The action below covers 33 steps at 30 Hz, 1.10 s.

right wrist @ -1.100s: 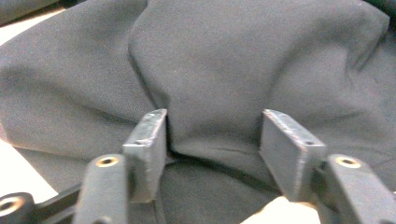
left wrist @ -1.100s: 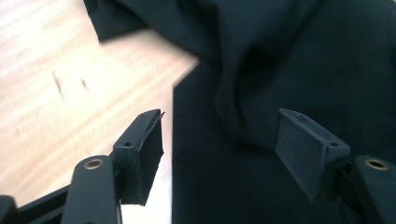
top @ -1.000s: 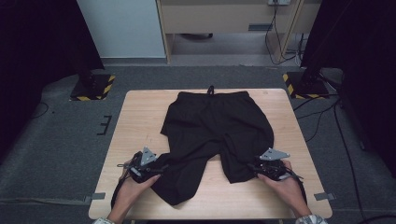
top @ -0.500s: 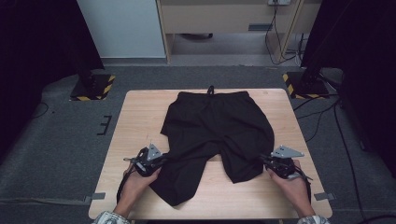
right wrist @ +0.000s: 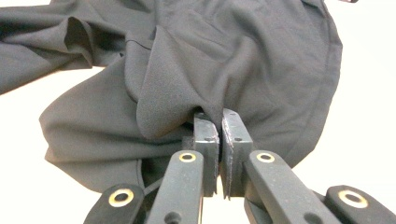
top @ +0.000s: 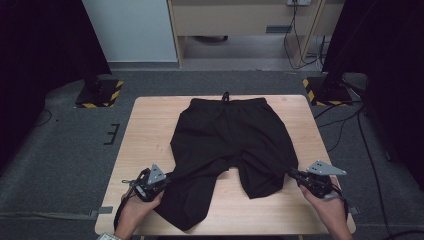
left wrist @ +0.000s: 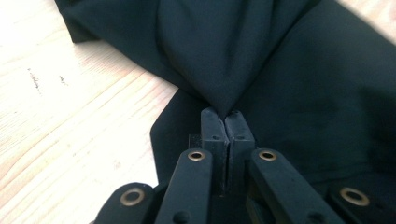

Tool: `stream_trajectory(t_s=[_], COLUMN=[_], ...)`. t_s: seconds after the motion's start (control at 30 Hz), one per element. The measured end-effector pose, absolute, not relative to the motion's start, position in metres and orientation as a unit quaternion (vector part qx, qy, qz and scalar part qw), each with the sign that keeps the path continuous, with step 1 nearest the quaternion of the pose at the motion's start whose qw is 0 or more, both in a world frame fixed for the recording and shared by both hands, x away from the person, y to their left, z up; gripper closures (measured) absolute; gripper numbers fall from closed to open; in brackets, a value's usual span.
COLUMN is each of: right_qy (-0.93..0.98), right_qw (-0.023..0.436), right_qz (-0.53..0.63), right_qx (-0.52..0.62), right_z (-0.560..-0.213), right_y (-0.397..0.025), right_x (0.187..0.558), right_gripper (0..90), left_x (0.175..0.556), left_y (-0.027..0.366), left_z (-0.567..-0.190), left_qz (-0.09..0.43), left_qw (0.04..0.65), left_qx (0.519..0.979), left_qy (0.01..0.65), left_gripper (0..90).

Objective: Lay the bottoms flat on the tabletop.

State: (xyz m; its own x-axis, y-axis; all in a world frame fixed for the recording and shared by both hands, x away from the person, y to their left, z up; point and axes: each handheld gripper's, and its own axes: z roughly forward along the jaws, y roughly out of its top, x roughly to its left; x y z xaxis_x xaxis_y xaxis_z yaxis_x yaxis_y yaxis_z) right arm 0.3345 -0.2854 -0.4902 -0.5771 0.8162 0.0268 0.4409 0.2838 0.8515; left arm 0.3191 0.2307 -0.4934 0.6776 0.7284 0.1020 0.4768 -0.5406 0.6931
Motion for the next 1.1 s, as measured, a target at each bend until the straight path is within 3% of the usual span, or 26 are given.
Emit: stream_trajectory(t_s=[0.3,0.4,0.5,0.7,0.83,1.03,1.1], right_qy=[0.762,0.765,0.773,0.796,0.8,0.808,0.812], right_qw=[0.221,0.219,0.21,0.19,0.176,0.171,0.165], right_qz=[0.459,0.456,0.448,0.413,0.401,0.368,0.358], right_qx=[0.399,0.399,0.397,0.401,0.41,0.428,0.431], right_z=[-0.476,-0.474,-0.47,-0.464,-0.47,-0.492,-0.501], right_y=[-0.287,-0.283,-0.271,-0.229,-0.2,-0.179,-0.173], right_x=[0.324,0.334,0.352,0.413,0.453,0.478,0.484], right_gripper=[86.0,85.9,86.6,87.8,87.5,86.8,80.5], left_x=[0.297,0.297,0.305,0.319,0.322,0.322,0.323], left_y=[0.235,0.237,0.234,0.23,0.227,0.229,0.232], left_z=[-0.491,-0.489,-0.49,-0.494,-0.497,-0.495,-0.494], left_qz=[0.187,0.202,0.218,0.22,0.218,0.218,0.21], left_qw=[0.327,0.356,0.364,0.366,0.356,0.358,0.374], left_qx=[0.856,0.836,0.823,0.819,0.825,0.82,0.812], left_qy=[0.355,0.365,0.378,0.384,0.381,0.389,0.396], left_gripper=[87.4,73.3,48.8,28.9,26.6,26.4,22.0])
